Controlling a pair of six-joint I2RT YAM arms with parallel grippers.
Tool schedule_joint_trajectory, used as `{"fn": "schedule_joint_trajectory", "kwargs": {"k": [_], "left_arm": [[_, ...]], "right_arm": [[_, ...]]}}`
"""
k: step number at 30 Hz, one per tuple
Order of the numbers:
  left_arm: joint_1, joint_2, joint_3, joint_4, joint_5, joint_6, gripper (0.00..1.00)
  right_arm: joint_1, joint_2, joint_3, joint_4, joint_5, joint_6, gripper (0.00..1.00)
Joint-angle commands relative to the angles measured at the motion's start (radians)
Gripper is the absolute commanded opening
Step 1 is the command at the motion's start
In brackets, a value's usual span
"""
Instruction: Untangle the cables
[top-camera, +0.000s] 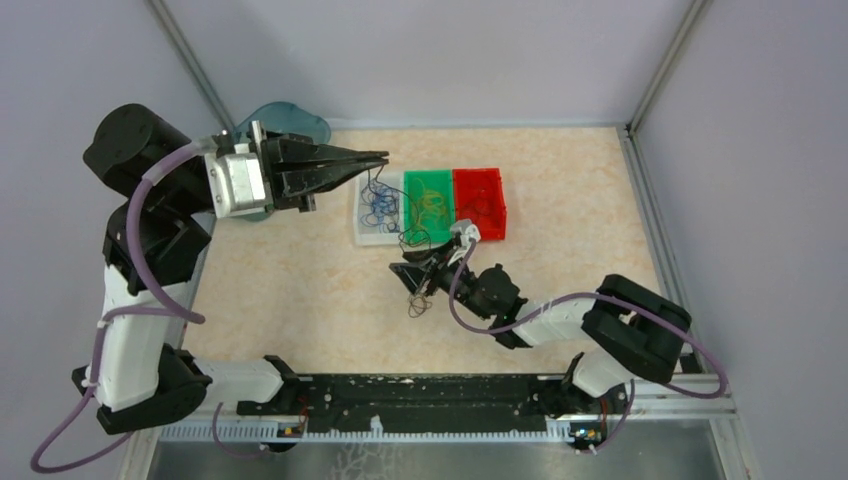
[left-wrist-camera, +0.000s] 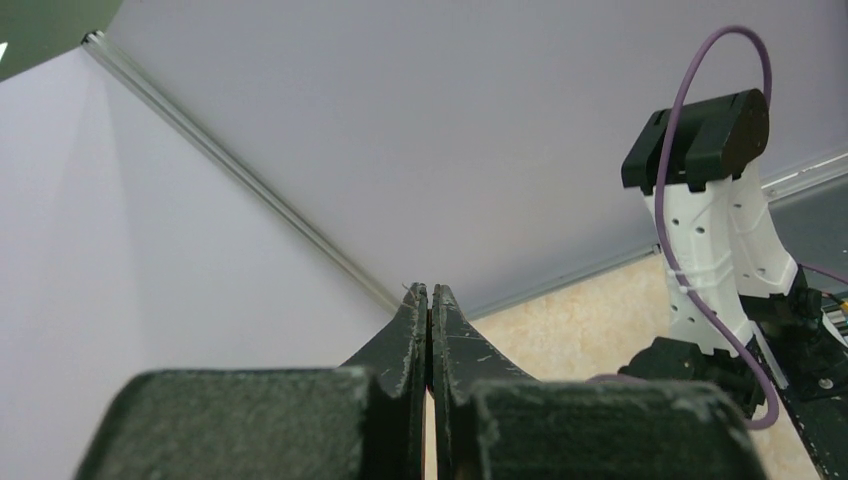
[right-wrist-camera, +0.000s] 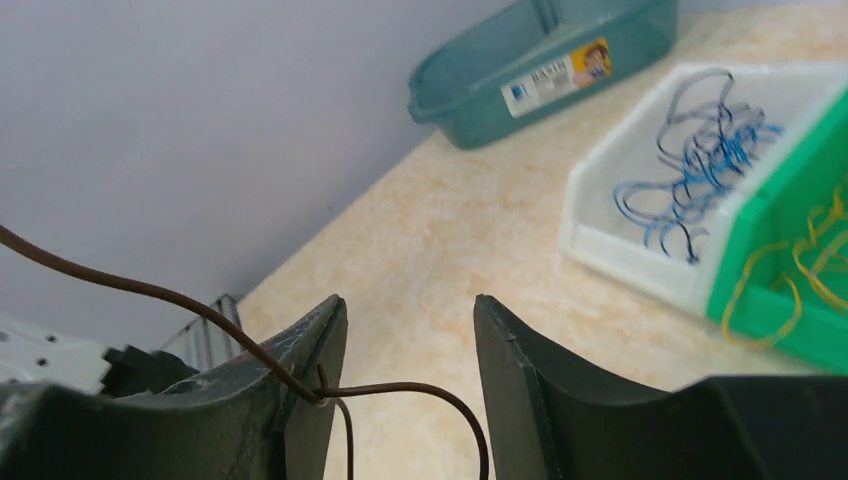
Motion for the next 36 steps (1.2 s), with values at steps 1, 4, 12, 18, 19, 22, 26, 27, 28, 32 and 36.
{"fn": "schedule_joint_trajectory", "kwargs": {"k": [1,4,12,18,19,22,26,27,28,32,36], "left_arm": [[-0.002,-0.008,0.040,0.027,0.022,-0.025,0.03],[-0.002,-0.011,0.051,0.043,0.014,-0.014,0.03],[-0.002,-0.010,0.083,0.159,-0.076,0.074,0.00],[-0.002,-0.006,0.086,0.292,-0.157,0.179,0.00],[-0.002,-0.003,0.087,0.310,-0.166,0.186,0.00],[-0.001,0.014,0.111,0.309,-0.172,0.185,0.00],[-0.002,0.024,0.079,0.232,-0.152,0.182,0.00],[-0.002,0.022,0.057,0.219,-0.150,0.183,0.00],[-0.002,0.018,0.031,0.205,-0.151,0.187,0.00],[-0.002,0.008,-0.081,0.148,-0.159,0.209,0.00],[-0.002,0.002,-0.204,0.155,-0.174,0.214,0.00]], "right_arm": [[0.011,0.050,-0.070,0.131,0.083,0.039,0.50],[0.011,0.081,-0.118,0.169,0.107,0.056,0.47],[0.011,0.160,-0.241,0.282,0.148,0.098,0.47],[0.012,0.200,-0.305,0.347,0.172,0.118,0.48],[0.012,0.201,-0.311,0.357,0.174,0.119,0.48],[0.012,0.201,-0.320,0.369,0.179,0.112,0.49],[-0.001,0.091,-0.298,0.287,0.172,0.081,0.60],[-0.007,0.041,-0.281,0.208,0.172,0.066,0.63],[-0.010,-0.020,-0.254,0.117,0.177,0.049,0.66],[-0.027,-0.224,-0.149,-0.221,0.200,-0.036,0.73],[-0.068,-0.395,-0.060,-0.490,0.268,-0.073,0.76]]}}
